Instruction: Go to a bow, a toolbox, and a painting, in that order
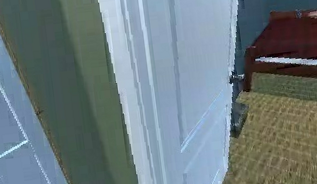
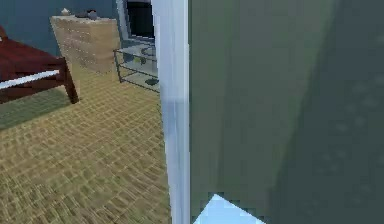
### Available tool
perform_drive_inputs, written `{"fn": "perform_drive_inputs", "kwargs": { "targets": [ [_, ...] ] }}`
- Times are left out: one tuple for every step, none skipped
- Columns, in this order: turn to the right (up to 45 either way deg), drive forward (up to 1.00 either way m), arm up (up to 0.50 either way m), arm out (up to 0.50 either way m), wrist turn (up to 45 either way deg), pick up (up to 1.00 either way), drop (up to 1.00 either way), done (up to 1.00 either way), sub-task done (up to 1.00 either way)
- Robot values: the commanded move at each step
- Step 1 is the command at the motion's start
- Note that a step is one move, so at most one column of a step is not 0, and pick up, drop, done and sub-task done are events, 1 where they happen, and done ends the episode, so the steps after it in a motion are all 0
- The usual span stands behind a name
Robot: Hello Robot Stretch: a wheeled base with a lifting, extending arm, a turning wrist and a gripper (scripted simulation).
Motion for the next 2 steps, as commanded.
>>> {"fn": "perform_drive_inputs", "kwargs": {
  "targets": [
    [33.0, 0.0, 0.0, 0.0, 0.0, 0.0, 0.0, 0.0, 0.0],
    [0.0, 0.1, 0.0, 0.0, 0.0, 0.0, 0.0, 0.0, 0.0]
  ]
}}
